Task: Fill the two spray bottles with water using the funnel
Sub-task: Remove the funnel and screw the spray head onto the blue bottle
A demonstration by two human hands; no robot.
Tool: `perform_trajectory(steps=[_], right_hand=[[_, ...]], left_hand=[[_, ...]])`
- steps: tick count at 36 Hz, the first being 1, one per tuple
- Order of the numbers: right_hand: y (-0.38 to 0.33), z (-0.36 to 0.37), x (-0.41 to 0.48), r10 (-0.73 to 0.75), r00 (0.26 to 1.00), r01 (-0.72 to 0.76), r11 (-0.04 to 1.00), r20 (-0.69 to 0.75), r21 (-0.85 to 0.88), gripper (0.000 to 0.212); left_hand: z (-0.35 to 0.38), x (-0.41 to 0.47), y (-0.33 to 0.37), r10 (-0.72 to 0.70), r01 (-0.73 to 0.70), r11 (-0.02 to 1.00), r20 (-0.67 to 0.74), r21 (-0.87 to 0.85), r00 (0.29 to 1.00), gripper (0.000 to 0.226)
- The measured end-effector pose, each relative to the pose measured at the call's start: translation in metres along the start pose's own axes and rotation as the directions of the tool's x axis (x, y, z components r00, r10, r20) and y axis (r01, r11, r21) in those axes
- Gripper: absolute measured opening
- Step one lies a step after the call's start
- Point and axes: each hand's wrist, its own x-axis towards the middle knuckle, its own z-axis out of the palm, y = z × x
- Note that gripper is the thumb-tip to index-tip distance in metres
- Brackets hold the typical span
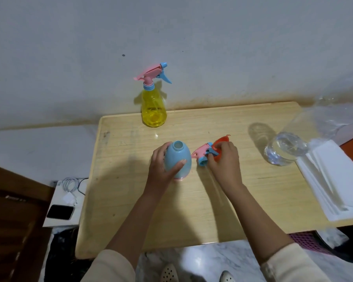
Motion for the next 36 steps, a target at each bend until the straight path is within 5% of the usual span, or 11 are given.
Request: perform_trajectory(steps=[15, 19, 27, 32, 36], right_hand=[[-0.002, -0.001, 0.023, -0.086, 0.991, 0.071, 0.988, -0.106, -0.138, 0.023], [-0.005, 0.015, 0.009, -0.143, 0.989, 0.145, 0.979, 0.025, -0.14, 0.01], [0.004, 0.031, 0.016, 0.01, 0.974, 0.066, 0.942, 0.224, -0.329, 0.029], [0.009, 0.022, 0.027, 0.066, 0.971, -0.007, 0.967, 0.228, -0.253, 0.029], [-0.005, 0.002, 0.025, 0.092, 0.991, -0.101, 0.99, 0.099, 0.097, 0.02]], left_hand=[[0.0, 0.002, -0.001, -0.021, 0.02, 0.999, 0.006, 0.03, 1.0, 0.084], [0.0, 0.002, -0.002, -0.015, 0.015, 1.0, -0.001, 0.017, 1.0, 0.08], [0.0, 0.002, -0.001, -0.01, 0.009, 1.0, 0.004, 0.017, 1.0, 0.086], [0.0, 0.001, -0.002, -0.013, 0.012, 1.0, 0.013, 0.008, 1.0, 0.087], [-0.001, 0.002, -0.004, -0.027, 0.028, 0.999, 0.022, -0.023, 0.999, 0.081]])
